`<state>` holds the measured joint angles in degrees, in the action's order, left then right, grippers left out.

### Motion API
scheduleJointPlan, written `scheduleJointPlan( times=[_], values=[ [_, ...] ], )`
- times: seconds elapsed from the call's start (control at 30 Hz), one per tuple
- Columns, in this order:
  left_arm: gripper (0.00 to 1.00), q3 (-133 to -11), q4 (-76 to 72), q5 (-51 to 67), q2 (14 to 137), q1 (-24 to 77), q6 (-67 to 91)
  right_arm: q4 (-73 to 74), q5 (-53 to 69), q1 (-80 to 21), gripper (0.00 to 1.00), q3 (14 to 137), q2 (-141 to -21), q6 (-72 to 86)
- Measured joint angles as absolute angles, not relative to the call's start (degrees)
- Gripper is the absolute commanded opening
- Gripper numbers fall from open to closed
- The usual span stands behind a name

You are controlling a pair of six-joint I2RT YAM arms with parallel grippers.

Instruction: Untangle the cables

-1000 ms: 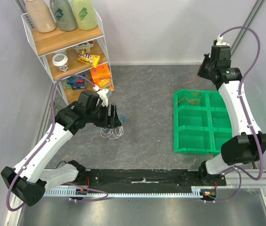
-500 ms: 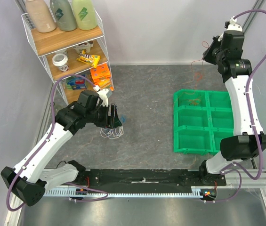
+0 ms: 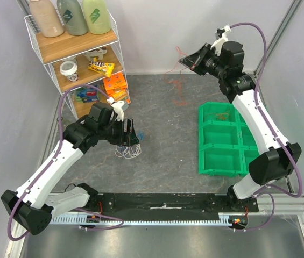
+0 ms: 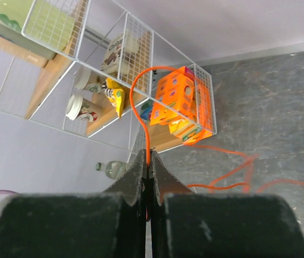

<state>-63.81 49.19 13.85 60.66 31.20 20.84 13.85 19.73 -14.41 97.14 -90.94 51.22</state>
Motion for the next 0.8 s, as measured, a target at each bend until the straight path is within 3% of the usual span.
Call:
scheduleJointPlan(
  times=[0.23,0.53,0.8],
  values=[
    [0.74,-63.81,49.19,13.85,60.53,31.20,20.86,14.02,19.25,-14.06,0.00,101.32,-91.98,50.46],
    [0.74,-63.83,49.21,13.82,60.25,31.20,20.84,22.70,14.68,-5.74,0.00,105.36,-89.89,42.44],
    [0.74,-63.96,49.23,13.82,60.25,31.20,20.84,25.45,8.08,-0.34,0.00,92.27,-81.62,30.94]
  ],
)
